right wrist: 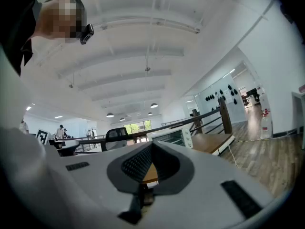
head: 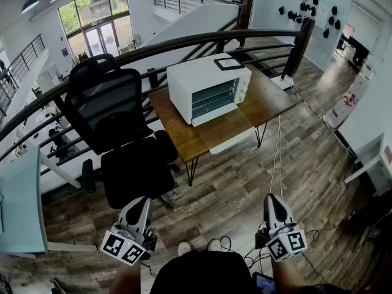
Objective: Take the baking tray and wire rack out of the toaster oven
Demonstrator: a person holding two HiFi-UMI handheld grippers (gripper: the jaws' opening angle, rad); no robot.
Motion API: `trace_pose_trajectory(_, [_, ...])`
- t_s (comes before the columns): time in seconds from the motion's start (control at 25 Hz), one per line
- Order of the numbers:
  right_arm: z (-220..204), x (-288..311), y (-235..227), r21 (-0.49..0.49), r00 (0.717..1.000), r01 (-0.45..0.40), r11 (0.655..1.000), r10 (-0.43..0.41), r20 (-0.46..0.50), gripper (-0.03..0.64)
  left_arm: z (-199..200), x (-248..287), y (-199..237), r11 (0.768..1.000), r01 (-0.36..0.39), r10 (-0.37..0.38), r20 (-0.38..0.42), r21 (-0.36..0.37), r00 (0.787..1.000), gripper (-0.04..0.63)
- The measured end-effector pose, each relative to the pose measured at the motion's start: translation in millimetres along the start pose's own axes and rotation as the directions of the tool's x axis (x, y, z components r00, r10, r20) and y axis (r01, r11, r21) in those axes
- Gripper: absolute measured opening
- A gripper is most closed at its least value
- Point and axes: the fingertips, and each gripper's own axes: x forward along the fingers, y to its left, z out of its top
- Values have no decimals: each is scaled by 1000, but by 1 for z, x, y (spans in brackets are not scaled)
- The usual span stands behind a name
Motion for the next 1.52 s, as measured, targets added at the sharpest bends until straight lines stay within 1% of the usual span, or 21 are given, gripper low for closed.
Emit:
trace_pose_trajectory(0.2, [2,10,4,-12,1000,-7,1000,7,0,-5,-1,4,6,1000,9,-9,0,3,1000,11])
trace_pose_trajectory(0.36, [1,18,10,7,1000,-11,1000,11,-3,-5,2,5,10,1000,15,-15,4,-5,1000,11])
trace_pose_trajectory(0.48, [3,26,20,17,999,-31,999,30,14,-5,5,4,15,1000,21,-21,9,-10,1000,12])
trace_pose_trajectory(0.64, [3,36,34,17,999,-34,999,33,28,-3,6,0,26,999,25,-25,5,-21,1000,11])
trace_pose_trajectory(0.72, [2,39,42,12,999,-37,999,36,32,-2,7,-1,32,1000,25,-25,2,-11,1000,12])
trace_pose_trajectory(0.76, [2,40,47,5,999,-42,999,42,33,3,8,-1,34,1000,23,-23,0,3,1000,12])
trace_pose_trajectory(0.8, [2,40,52,-6,998,-49,999,49,34,43,9,-1,35,1000,22,-22,-2,22,1000,12])
trace_pose_trajectory(0.84, [2,40,57,-19,998,-55,998,56,36,94,10,-1,34,999,22,-22,-3,43,1000,25])
trace_pose_trajectory(0.88, [2,39,61,-33,998,-58,998,60,38,135,11,0,33,998,25,-25,-3,60,1000,71])
trace_pose_trajectory(0.92, [3,38,65,-45,997,-60,997,62,41,172,12,0,31,997,28,-28,-4,74,1000,156])
trace_pose_trajectory(0.96, [3,39,68,-54,997,-60,997,63,43,201,12,1,31,996,30,-30,-5,85,1000,218])
trace_pose_trajectory(1.04, [4,41,74,-63,997,-60,996,63,44,237,12,4,31,995,29,-28,-8,97,1000,262])
trace_pose_trajectory(1.12, [4,43,79,-71,997,-61,996,63,35,238,12,5,32,996,29,-29,-8,90,1000,282])
trace_pose_trajectory(1.28, [0,47,90,-85,997,-70,994,71,8,233,10,6,40,997,38,-38,-10,62,999,285])
trace_pose_trajectory(1.4, [-2,50,88,-86,998,-63,994,62,-13,225,5,11,45,998,47,-47,-22,36,999,285])
trace_pose_trajectory(1.52, [-3,58,82,-115,998,-66,991,63,-31,202,1,17,49,999,44,-43,-32,17,999,285])
